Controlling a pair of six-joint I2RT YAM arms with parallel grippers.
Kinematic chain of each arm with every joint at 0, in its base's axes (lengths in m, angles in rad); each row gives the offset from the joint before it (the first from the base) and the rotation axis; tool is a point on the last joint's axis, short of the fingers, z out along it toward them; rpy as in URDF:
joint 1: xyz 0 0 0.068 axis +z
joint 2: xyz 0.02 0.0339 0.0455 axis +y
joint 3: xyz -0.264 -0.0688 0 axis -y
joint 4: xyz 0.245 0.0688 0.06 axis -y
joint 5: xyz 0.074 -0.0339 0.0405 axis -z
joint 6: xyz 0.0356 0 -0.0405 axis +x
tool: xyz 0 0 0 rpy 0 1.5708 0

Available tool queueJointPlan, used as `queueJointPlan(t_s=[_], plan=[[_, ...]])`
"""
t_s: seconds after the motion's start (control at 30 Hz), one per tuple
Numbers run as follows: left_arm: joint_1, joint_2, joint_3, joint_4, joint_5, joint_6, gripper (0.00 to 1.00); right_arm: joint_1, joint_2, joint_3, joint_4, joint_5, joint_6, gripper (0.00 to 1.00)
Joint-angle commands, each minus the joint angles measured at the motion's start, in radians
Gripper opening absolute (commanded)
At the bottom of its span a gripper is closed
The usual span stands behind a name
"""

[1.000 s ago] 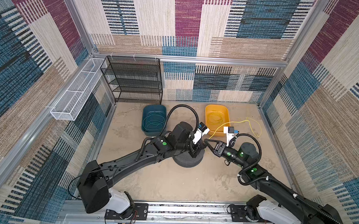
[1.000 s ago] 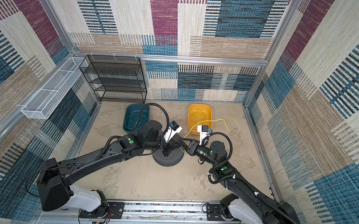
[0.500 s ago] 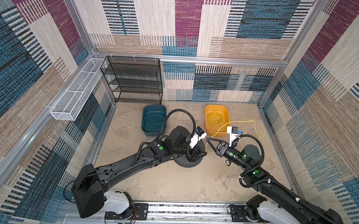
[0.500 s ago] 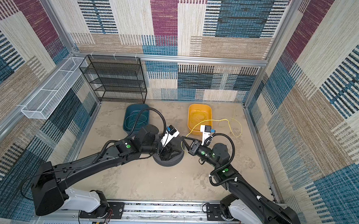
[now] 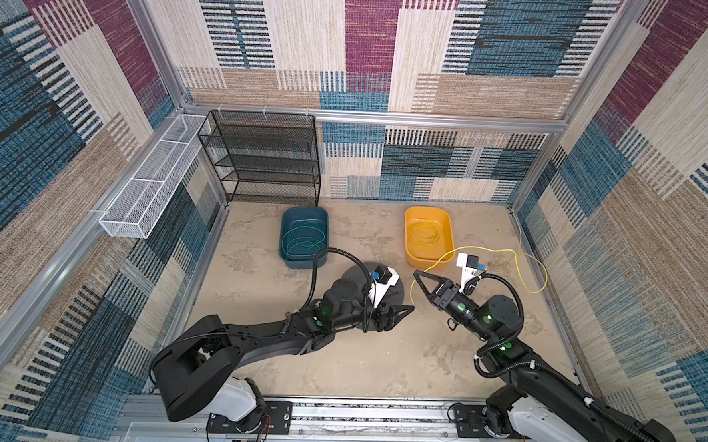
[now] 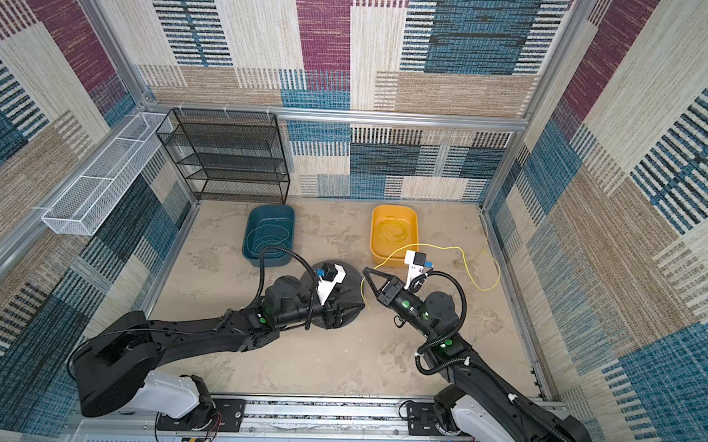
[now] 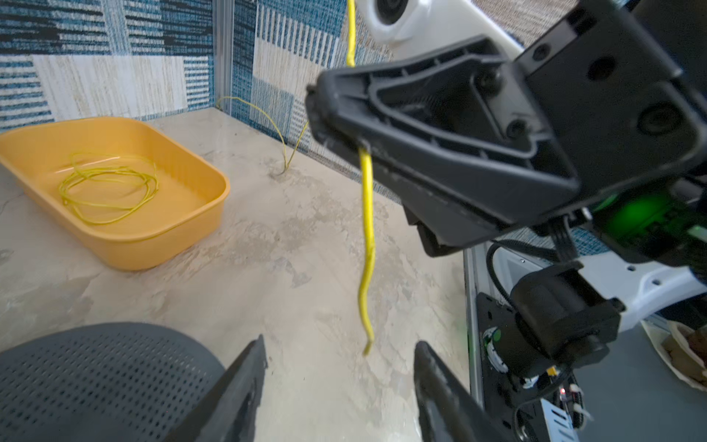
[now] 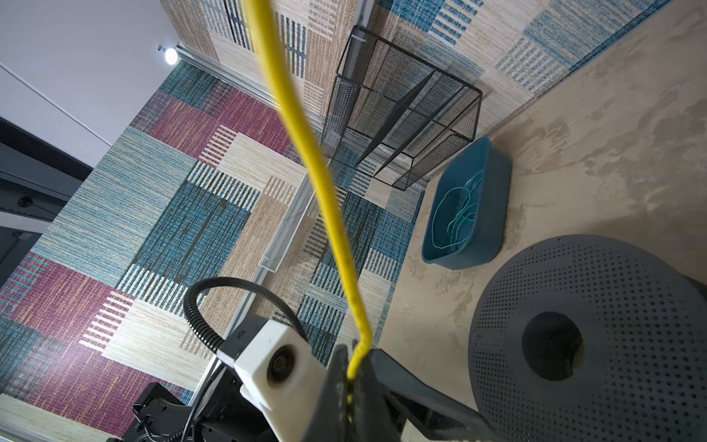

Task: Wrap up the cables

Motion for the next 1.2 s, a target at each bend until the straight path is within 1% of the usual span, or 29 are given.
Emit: queueJointPlan(t_s=[0.0, 0.13, 0.3, 0.37, 0.53, 0.73, 0.8, 0.9, 0.97, 1.0, 1.07, 1.17], plan=[[-0.009, 0.050, 0.024, 0.191, 0.034, -0.045, 0.60, 0.001, -0.008, -0.002, 0.053, 0.018, 0.031, 0.00], [-0.018, 0.092, 0.028, 0.217, 0.027, -0.063, 0.51, 0.001, -0.024, -0.009, 0.052, 0.034, 0.037, 0.00], [-0.024, 0.116, 0.022, 0.236, 0.031, -0.085, 0.45, 0.001, -0.044, -0.014, 0.046, 0.061, 0.041, 0.00], [-0.029, 0.128, 0.025, 0.245, 0.038, -0.099, 0.41, 0.001, -0.050, -0.016, 0.044, 0.068, 0.043, 0.00], [-0.037, 0.153, 0.026, 0.269, 0.044, -0.123, 0.36, 0.001, -0.062, -0.026, 0.043, 0.085, 0.049, 0.00], [-0.045, 0.152, 0.014, 0.267, 0.042, -0.132, 0.35, 0.001, -0.072, -0.037, 0.046, 0.103, 0.057, 0.00], [-0.045, 0.152, 0.014, 0.271, 0.050, -0.136, 0.29, 0.002, -0.067, -0.035, 0.050, 0.101, 0.060, 0.00], [-0.046, 0.153, 0.021, 0.257, 0.059, -0.137, 0.14, 0.001, -0.065, -0.040, 0.056, 0.105, 0.066, 0.00], [-0.045, 0.150, 0.023, 0.239, 0.067, -0.136, 0.05, 0.001, -0.067, -0.042, 0.057, 0.109, 0.065, 0.00], [-0.046, 0.145, 0.024, 0.222, 0.068, -0.134, 0.02, 0.001, -0.071, -0.042, 0.055, 0.113, 0.062, 0.00], [-0.045, 0.126, 0.028, 0.160, 0.079, -0.124, 0.00, 0.000, -0.074, -0.034, 0.040, 0.120, 0.043, 0.00], [-0.045, 0.083, 0.056, -0.018, 0.104, -0.104, 0.00, 0.000, -0.063, -0.015, 0.014, 0.119, -0.008, 0.00]])
